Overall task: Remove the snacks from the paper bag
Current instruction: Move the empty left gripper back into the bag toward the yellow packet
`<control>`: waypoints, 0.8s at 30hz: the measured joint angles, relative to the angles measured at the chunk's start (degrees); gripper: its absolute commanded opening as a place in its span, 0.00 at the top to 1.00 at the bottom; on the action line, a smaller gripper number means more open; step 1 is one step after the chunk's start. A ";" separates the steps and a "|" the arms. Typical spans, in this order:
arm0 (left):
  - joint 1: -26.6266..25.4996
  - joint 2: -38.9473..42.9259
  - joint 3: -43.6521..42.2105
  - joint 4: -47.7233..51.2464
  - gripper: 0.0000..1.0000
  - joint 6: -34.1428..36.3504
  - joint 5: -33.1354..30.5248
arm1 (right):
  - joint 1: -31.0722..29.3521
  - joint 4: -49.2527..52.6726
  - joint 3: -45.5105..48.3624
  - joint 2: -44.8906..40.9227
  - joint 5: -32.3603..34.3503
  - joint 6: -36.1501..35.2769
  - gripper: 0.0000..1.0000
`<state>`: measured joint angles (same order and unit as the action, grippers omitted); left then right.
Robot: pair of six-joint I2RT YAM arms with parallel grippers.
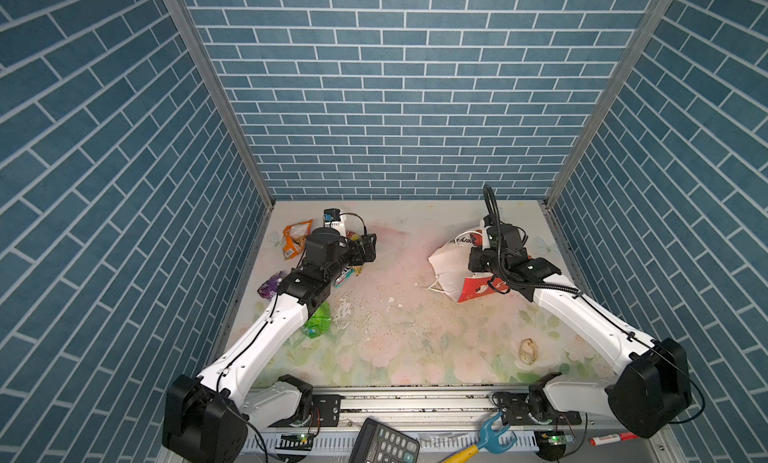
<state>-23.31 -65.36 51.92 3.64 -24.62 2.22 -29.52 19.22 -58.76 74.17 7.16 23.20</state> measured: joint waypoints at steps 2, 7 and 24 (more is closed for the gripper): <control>-1.38 -0.31 0.63 0.72 0.00 0.07 -0.20 | 0.00 -0.02 0.04 0.00 -0.09 0.13 1.00; -5.79 -1.64 1.81 0.74 0.01 0.44 -0.42 | 0.00 -0.22 0.20 0.00 -0.35 0.15 1.00; -14.78 -6.93 -3.02 -3.21 0.06 2.67 6.19 | 0.00 -1.51 1.99 -0.31 -1.64 0.70 1.00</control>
<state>-38.09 -72.29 48.90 0.43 -21.96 8.40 -29.52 17.72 -56.77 73.87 5.52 23.90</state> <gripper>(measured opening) 0.956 0.048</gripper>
